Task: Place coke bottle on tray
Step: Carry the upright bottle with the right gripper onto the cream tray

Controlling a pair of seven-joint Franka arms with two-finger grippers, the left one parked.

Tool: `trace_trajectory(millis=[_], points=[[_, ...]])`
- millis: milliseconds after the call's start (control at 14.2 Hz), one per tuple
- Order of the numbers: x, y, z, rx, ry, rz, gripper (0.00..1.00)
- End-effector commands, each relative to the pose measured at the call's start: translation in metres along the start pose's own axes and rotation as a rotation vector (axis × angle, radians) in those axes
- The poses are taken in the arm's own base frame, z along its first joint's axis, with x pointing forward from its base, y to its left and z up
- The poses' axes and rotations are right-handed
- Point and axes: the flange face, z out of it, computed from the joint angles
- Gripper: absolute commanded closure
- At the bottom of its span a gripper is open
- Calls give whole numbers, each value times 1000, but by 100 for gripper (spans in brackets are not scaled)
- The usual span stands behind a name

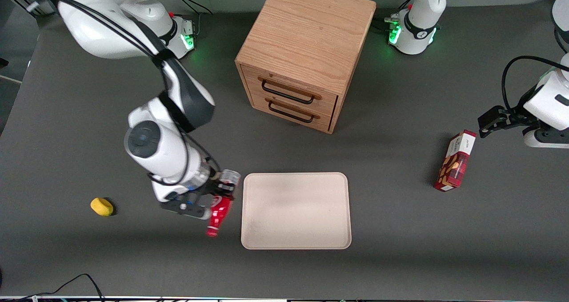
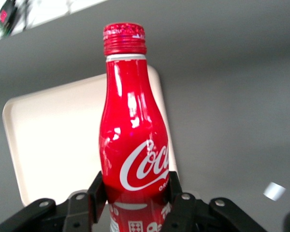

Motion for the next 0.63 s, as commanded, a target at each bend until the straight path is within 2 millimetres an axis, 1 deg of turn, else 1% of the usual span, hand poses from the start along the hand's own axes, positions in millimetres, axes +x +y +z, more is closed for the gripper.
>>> trace_trajectory(millis=[0,140,281,351,561], points=[[10,-7,52,-2,-30,-115,96],[9,-2,78,-10,-50,-137,96],[9,8,105,-24,-68,-166,96],[3,7,119,-31,-86,-171,96],[-4,9,141,-70,-99,-197,96]])
